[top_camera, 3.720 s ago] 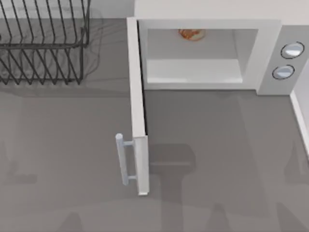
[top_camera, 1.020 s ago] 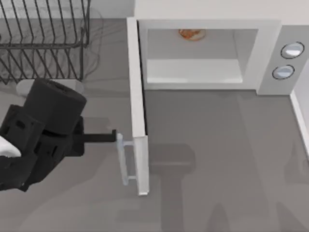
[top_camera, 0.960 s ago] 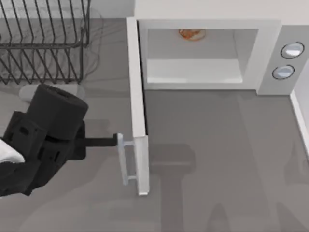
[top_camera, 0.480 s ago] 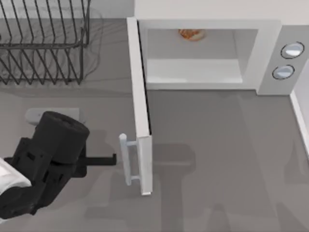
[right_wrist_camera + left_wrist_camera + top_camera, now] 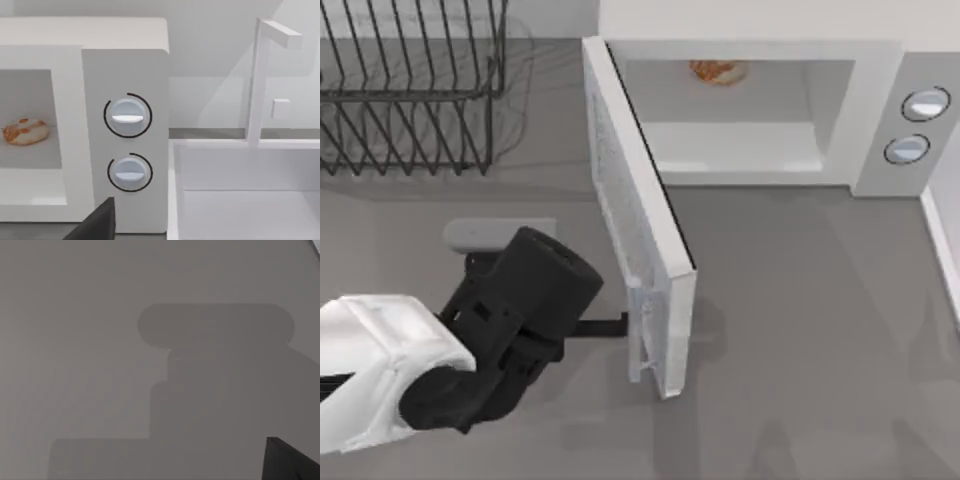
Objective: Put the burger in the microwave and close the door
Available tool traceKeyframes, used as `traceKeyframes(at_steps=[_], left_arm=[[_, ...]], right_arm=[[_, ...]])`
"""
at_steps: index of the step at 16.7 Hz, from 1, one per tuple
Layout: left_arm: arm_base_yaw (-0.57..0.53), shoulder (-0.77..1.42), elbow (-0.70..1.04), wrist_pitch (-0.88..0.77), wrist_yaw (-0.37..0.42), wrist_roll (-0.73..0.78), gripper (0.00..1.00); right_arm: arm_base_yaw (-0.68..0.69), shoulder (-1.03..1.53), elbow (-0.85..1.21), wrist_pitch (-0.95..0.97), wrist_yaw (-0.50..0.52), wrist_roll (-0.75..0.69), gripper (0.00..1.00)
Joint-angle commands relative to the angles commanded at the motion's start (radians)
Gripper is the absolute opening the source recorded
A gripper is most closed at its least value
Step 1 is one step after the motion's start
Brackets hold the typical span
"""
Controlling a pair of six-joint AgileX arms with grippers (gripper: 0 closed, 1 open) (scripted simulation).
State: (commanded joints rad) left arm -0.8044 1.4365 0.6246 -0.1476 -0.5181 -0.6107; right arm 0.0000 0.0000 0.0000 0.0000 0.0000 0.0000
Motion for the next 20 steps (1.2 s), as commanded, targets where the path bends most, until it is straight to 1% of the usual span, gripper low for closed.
traceKeyframes(at_steps=[3,5,10,12,14,17,20], left_arm=[[-0.095,0.097,0.09,-0.034,-0.055,-0.089,0.0],[-0.134,0.136,0.127,-0.048,-0.077,-0.125,0.0],[-0.14,0.143,0.134,-0.052,-0.079,-0.134,0.0],[-0.161,0.18,0.169,-0.077,-0.089,-0.154,0.0],[-0.198,0.252,0.247,-0.113,-0.108,-0.195,0.0],[-0.259,0.357,0.415,-0.175,-0.139,-0.266,0.0],[-0.303,0.441,0.511,-0.227,-0.157,-0.314,0.0]], right_arm=[[0.0,0.0,0.0,0.0,0.0,0.0,1.0],[0.0,0.0,0.0,0.0,0.0,0.0,1.0],[0.0,0.0,0.0,0.0,0.0,0.0,1.0],[0.0,0.0,0.0,0.0,0.0,0.0,1.0],[0.0,0.0,0.0,0.0,0.0,0.0,1.0],[0.0,0.0,0.0,0.0,0.0,0.0,1.0],[0.0,0.0,0.0,0.0,0.0,0.0,1.0]])
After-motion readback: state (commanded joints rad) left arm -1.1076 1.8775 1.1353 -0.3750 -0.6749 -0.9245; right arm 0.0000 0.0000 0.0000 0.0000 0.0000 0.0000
